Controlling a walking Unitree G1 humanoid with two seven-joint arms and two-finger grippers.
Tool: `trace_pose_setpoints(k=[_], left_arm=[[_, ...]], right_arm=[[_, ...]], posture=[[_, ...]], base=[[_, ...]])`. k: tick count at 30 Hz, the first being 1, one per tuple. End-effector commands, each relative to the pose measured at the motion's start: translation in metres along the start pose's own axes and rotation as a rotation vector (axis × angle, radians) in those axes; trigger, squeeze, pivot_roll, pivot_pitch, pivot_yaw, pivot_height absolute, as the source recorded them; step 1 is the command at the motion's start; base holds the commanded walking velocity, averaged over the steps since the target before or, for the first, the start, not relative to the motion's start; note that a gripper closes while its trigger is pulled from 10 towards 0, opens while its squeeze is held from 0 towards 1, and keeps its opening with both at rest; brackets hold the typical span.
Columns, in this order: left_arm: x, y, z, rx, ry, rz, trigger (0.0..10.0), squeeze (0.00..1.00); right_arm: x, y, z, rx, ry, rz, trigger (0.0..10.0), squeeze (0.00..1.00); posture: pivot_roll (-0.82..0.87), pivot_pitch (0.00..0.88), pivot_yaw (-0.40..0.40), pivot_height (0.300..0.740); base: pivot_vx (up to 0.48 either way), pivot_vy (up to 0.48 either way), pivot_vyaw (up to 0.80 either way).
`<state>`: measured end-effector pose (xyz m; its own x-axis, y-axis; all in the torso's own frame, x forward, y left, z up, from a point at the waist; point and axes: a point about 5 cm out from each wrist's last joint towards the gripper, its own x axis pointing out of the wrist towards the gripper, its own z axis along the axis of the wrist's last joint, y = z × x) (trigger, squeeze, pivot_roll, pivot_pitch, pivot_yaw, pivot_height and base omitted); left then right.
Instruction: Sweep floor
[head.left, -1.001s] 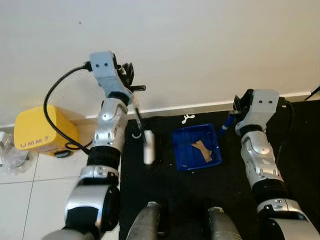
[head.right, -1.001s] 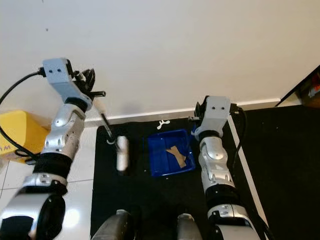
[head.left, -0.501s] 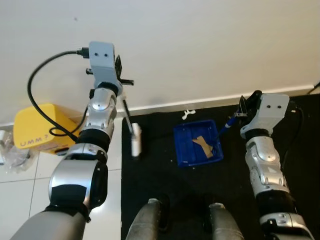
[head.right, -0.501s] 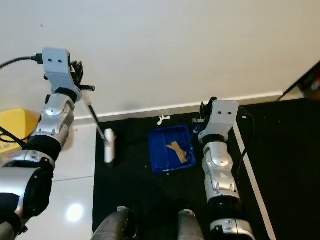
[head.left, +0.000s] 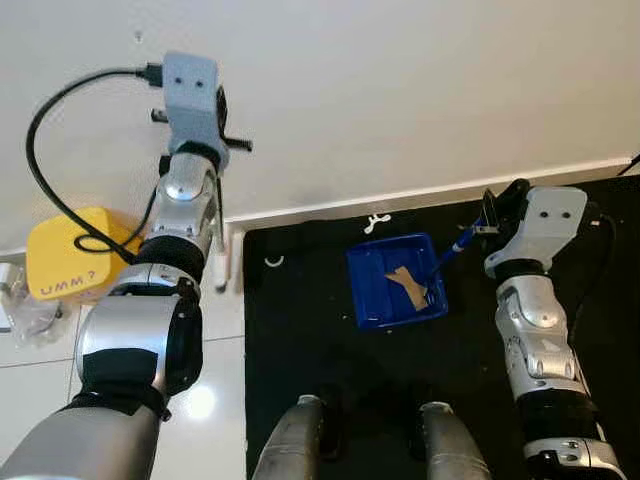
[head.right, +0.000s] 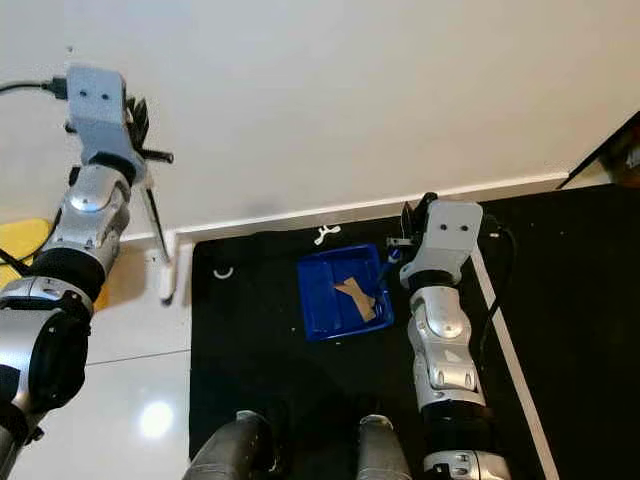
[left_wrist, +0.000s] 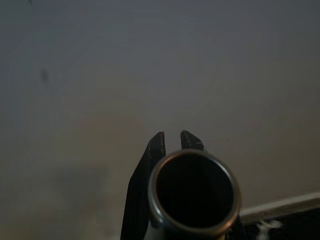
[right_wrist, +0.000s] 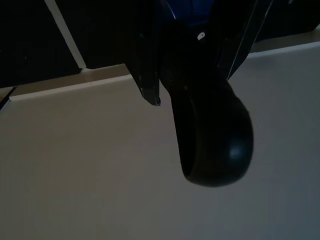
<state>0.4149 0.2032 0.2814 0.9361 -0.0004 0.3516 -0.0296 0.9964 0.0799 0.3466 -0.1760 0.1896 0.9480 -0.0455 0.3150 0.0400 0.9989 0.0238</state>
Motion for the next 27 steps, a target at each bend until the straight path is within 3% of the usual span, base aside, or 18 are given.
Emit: trace_pose_setpoints(k=[1, 3, 4, 7, 10, 11, 12, 18, 22, 27], left_arm=[[-0.017, -0.004, -0.042, -0.093, 0.169, 0.012, 10.0, 0.00], [-0.020, -0.007, -0.048, -0.117, 0.188, 0.004, 10.0, 0.00], [-0.023, -0.015, -0.055, -0.177, 0.212, -0.028, 10.0, 0.00], [-0.023, -0.018, -0.057, -0.193, 0.215, -0.039, 10.0, 0.00], [-0.023, -0.045, -0.057, -0.376, 0.204, -0.183, 10.0, 0.00], [-0.023, -0.045, -0.057, -0.376, 0.204, -0.183, 10.0, 0.00], [-0.022, -0.059, -0.052, -0.480, 0.176, -0.258, 10.0, 0.00], [-0.018, -0.081, -0.037, -0.660, 0.109, -0.343, 10.0, 0.00], [-0.017, -0.109, -0.019, -0.841, 0.053, -0.445, 10.0, 0.00], [-0.020, -0.120, -0.008, -0.875, 0.018, -0.519, 10.0, 0.00]], right_arm=[[-0.018, 0.006, -0.033, 0.073, 0.171, -0.001, 10.0, 0.00], [-0.019, 0.005, -0.033, 0.071, 0.172, -0.001, 10.0, 0.00], [-0.020, 0.003, -0.033, 0.069, 0.174, -0.001, 10.0, 0.00], [-0.021, 0.003, -0.033, 0.068, 0.175, -0.001, 10.0, 0.00], [-0.021, 0.003, -0.034, 0.071, 0.179, -0.009, 10.0, 0.00], [-0.021, 0.003, -0.034, 0.071, 0.179, -0.009, 10.0, 0.00], [-0.020, 0.005, -0.034, 0.077, 0.179, -0.011, 10.0, 0.00], [-0.018, 0.011, -0.035, 0.093, 0.185, -0.004, 10.0, 0.00], [-0.017, 0.016, -0.037, 0.106, 0.191, 0.004, 10.0, 0.00], [-0.017, 0.018, -0.038, 0.108, 0.194, 0.006, 10.0, 0.00]], posture=[[-0.04, 0.553, 0.139, 0.740], [-0.04, 0.552, 0.139, 0.740], [-0.04, 0.546, 0.141, 0.740], [-0.04, 0.546, 0.141, 0.740], [-0.02, 0.529, 0.150, 0.740], [-0.02, 0.529, 0.150, 0.740], [-0.01, 0.518, 0.155, 0.740], [0.01, 0.510, 0.157, 0.740], [0.02, 0.505, 0.157, 0.740], [0.03, 0.501, 0.161, 0.740]], base=[[0.000, 0.000, 0.00], [0.000, 0.000, 0.00], [0.000, 0.000, 0.00], [0.000, 0.000, 0.00], [0.000, 0.000, 0.00], [0.000, 0.000, 0.00], [0.000, 0.000, 0.00], [0.000, 0.000, 0.00], [0.000, 0.000, 0.00], [0.000, 0.000, 0.00]])
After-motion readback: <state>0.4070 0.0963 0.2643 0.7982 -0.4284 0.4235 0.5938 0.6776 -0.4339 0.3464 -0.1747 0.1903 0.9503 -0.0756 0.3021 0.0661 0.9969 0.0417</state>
